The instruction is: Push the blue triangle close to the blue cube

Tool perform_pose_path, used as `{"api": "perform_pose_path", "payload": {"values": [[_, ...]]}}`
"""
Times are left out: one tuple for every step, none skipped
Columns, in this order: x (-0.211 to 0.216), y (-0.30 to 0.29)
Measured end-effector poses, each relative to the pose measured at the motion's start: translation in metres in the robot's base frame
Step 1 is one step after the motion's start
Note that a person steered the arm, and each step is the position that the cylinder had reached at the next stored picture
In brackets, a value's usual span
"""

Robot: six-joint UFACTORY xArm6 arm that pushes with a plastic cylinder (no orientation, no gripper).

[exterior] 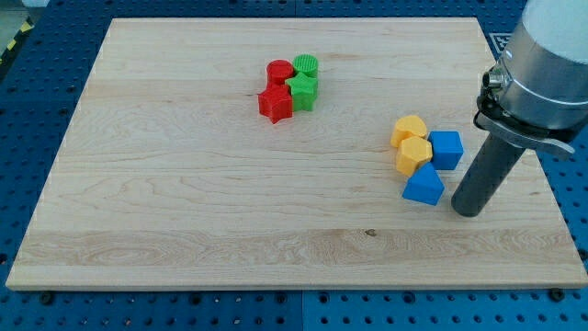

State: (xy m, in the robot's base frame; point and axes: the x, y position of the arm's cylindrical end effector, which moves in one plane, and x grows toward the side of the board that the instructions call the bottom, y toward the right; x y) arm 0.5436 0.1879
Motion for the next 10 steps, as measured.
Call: {"api": "perform_pose_path", "payload": {"values": [[0.020,0.000],[0.044,-0.004],[0.047,-0.050],[0.027,-0.085],[-0.004,-0.086],[-0.010,-0.083],[-0.010,-0.060],[-0.010,-0.036],[-0.010,-0.036],[0.006,-0.024]]}}
